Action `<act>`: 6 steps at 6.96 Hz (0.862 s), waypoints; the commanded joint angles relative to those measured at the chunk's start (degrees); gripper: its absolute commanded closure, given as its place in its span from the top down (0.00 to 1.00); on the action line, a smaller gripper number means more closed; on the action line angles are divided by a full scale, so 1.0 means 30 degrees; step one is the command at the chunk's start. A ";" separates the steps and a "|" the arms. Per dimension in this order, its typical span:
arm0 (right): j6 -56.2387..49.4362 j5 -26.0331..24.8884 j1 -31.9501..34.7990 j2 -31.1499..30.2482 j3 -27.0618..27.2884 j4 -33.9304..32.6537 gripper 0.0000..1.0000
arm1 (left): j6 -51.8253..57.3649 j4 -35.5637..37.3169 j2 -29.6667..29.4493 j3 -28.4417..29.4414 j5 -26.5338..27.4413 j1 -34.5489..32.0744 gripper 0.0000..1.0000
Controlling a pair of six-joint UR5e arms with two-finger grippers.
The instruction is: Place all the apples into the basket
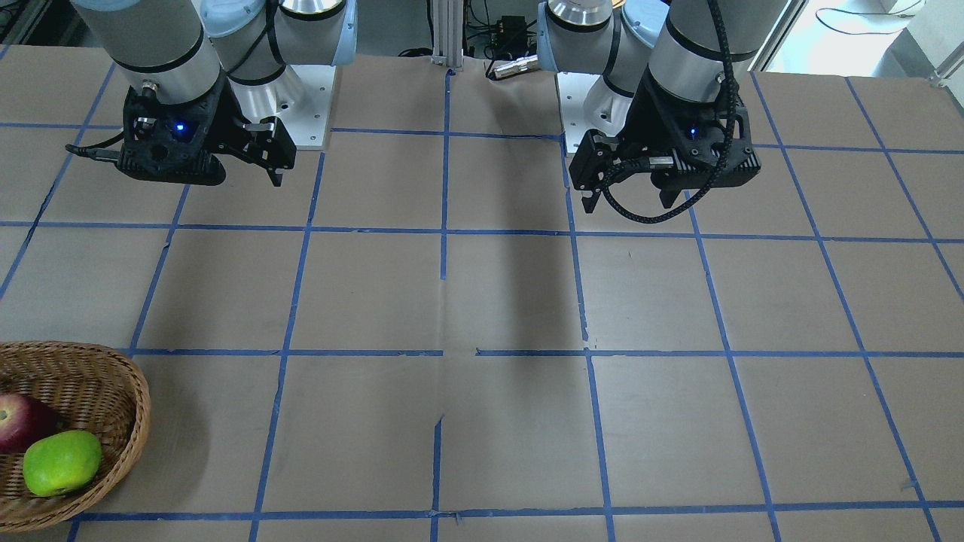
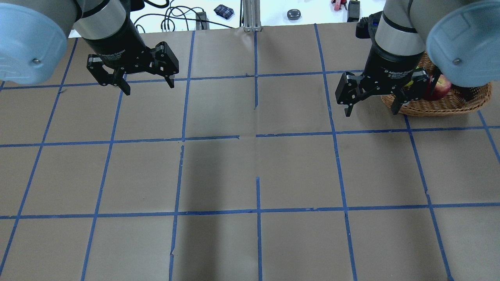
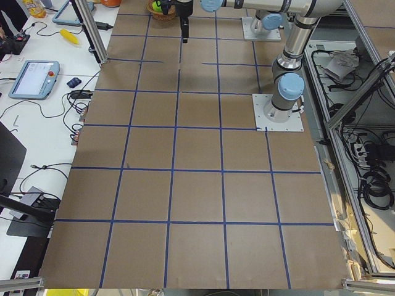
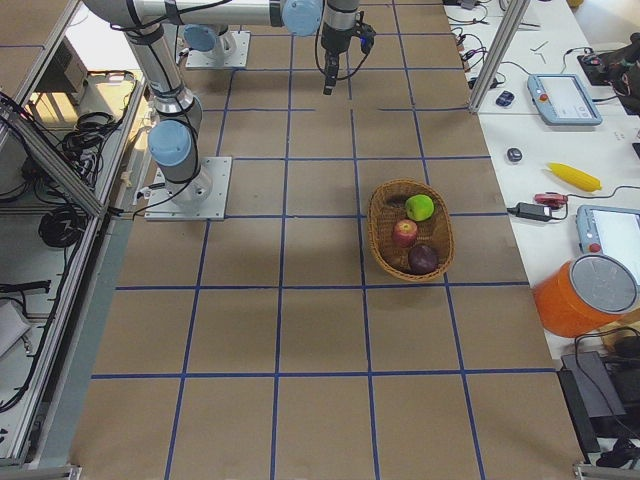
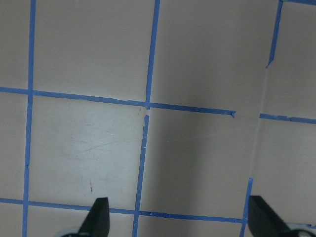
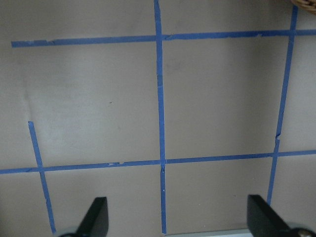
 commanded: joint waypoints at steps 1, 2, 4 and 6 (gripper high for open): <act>-0.0054 -0.0073 -0.0134 -0.0045 0.0245 -0.0875 1.00 | -0.0001 0.0000 0.0000 0.0000 0.0000 -0.0020 1.00; 0.0005 0.0042 -0.0222 -0.0189 0.0130 -0.0846 1.00 | -0.0001 0.0000 0.0000 0.0000 0.0000 -0.0020 1.00; -0.0781 0.0364 -0.0659 -0.0249 0.0189 -0.0932 1.00 | 0.0028 0.0000 0.0000 0.0000 0.0000 -0.0020 1.00; -0.1695 0.0395 -0.1973 -0.0220 0.0362 -0.1020 1.00 | 0.0029 0.0000 0.0000 0.0000 0.0000 -0.0020 1.00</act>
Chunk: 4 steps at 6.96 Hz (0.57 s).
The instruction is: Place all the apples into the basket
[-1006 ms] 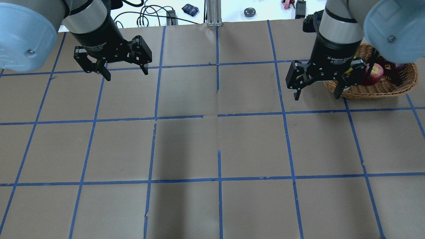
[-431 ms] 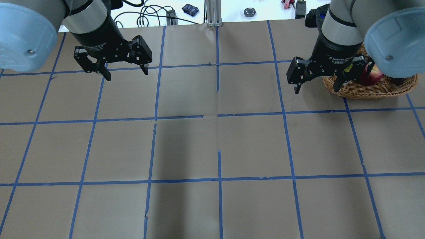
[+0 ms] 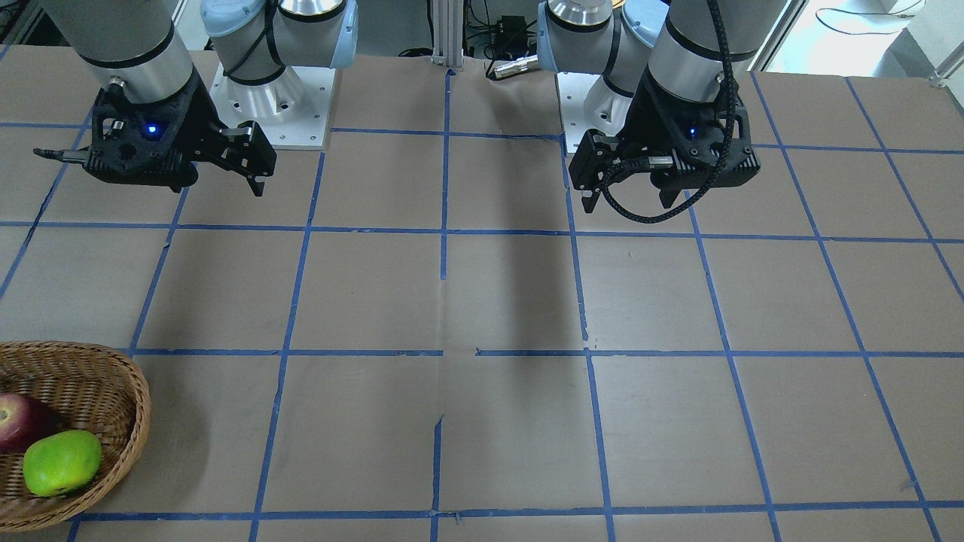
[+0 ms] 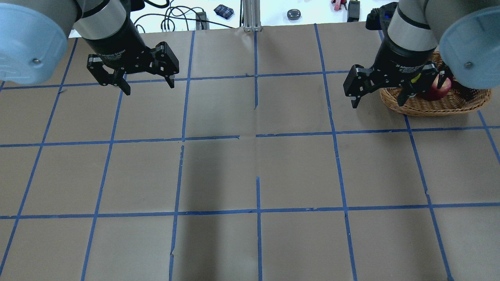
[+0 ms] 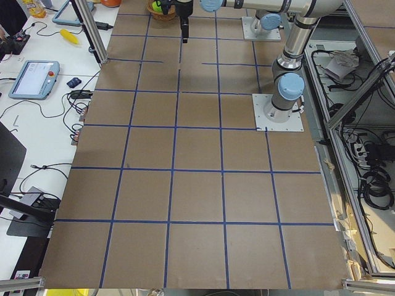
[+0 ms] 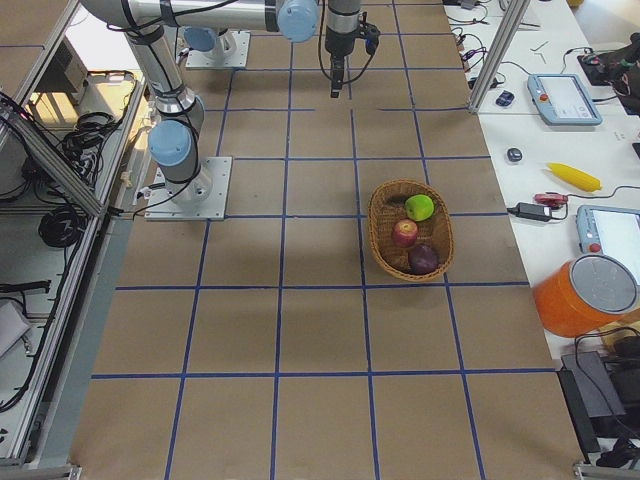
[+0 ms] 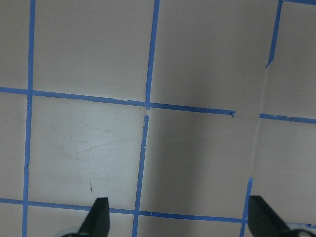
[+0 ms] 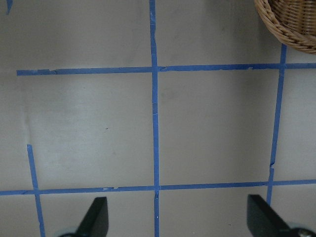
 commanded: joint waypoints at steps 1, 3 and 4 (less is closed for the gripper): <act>-0.0262 0.0019 -0.0931 -0.0052 0.0089 -0.0303 1.00 | 0.0004 0.0000 0.0000 0.0000 -0.0027 -0.0004 1.00; -0.0232 -0.0011 -0.0932 -0.0024 0.0119 -0.0305 1.00 | 0.0033 0.0000 0.0029 0.0000 -0.0027 -0.0033 1.00; -0.0203 -0.0069 -0.0932 -0.0023 0.0119 -0.0305 1.00 | 0.0033 0.0000 0.0029 0.0000 -0.0027 -0.0033 1.00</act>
